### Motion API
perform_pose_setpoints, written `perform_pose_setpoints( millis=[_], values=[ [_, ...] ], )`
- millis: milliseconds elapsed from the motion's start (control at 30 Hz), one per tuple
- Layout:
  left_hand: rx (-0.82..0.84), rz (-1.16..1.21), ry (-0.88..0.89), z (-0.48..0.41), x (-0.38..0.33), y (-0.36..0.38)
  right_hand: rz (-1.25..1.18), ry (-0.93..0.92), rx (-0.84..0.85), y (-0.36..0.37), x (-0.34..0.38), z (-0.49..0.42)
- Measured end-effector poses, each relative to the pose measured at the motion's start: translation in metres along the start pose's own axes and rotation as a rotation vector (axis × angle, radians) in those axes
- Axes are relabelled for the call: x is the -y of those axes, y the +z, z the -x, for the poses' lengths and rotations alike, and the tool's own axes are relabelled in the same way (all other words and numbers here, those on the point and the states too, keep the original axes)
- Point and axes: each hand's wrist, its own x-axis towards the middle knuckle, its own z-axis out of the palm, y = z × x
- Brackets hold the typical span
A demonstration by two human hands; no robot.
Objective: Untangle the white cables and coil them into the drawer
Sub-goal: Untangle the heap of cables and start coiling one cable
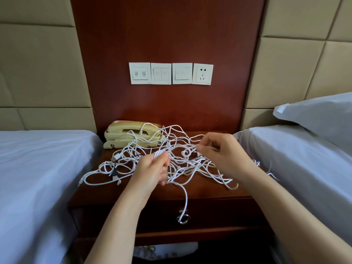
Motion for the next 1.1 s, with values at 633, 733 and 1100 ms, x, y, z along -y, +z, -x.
perform_pose_setpoints(
  millis=[633, 733, 1100],
  values=[
    [-0.184, -0.005, -0.006, -0.003, 0.003, -0.006, 0.194, 0.091, 0.262, -0.035, -0.007, 0.013],
    [-0.131, -0.028, -0.011, -0.001, 0.0, 0.0, 0.218, 0.168, 0.338, -0.031, -0.015, 0.019],
    [0.082, -0.015, -0.026, 0.01, -0.009, 0.027, -0.203, 0.266, 0.405, -0.004, -0.015, 0.027]
  ],
)
